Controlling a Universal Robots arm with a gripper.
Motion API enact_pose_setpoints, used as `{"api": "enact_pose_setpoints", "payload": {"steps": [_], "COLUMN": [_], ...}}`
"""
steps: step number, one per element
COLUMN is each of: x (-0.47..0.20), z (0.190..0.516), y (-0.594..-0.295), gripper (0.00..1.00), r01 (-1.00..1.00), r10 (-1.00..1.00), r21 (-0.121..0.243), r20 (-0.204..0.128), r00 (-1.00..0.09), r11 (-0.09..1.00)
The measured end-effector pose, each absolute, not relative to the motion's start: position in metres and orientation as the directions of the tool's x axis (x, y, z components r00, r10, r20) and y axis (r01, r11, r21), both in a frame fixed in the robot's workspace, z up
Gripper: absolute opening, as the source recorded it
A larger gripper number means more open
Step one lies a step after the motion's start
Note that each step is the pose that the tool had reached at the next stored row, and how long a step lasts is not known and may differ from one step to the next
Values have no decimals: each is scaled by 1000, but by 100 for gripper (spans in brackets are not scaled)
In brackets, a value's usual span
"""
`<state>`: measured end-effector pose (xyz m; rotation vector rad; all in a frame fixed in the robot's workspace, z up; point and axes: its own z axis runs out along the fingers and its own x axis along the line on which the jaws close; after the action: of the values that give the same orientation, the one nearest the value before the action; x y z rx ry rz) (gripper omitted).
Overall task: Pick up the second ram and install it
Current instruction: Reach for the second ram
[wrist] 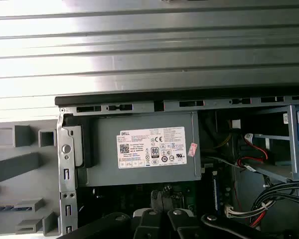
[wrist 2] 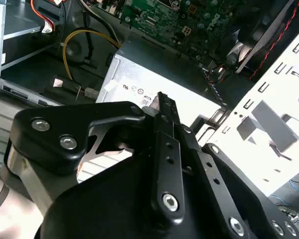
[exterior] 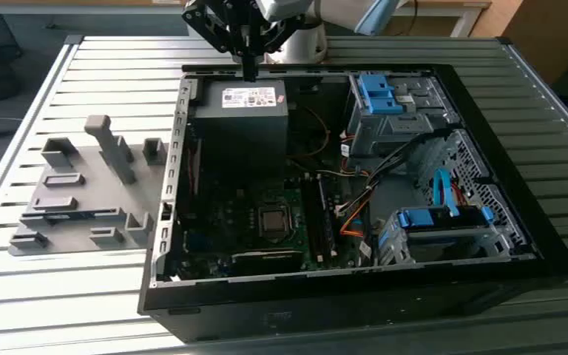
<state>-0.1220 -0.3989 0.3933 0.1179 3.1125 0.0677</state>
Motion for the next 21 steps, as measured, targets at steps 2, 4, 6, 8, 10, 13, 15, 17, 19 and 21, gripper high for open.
{"api": "enact_pose_setpoints", "payload": {"steps": [2, 4, 6, 8, 10, 13, 15, 17, 19, 21], "x": [-122, -124, -124, -125, -125, -126, -127, -127, -129, -130], "z": [393, 393, 393, 393, 393, 393, 393, 393, 393, 393], "y": [-399, -399, -399, -399, -399, -399, -399, -400, -400, -400], "gripper": [11, 11, 11, 11, 11, 11, 11, 11, 11, 11], "r01": [75, 75, 75, 75, 75, 75, 75, 75, 75, 75], "r10": [76, 76, 76, 76, 76, 76, 76, 76, 76, 76], "r21": [44, 44, 44, 44, 44, 44, 44, 44, 44, 44], "r20": [-24, -24, -24, -24, -24, -24, -24, -24, -25, -24], "r00": [-997, -997, -997, -997, -997, -997, -997, -997, -997, -997], "r11": [996, 996, 996, 996, 996, 996, 996, 996, 996, 996]}}
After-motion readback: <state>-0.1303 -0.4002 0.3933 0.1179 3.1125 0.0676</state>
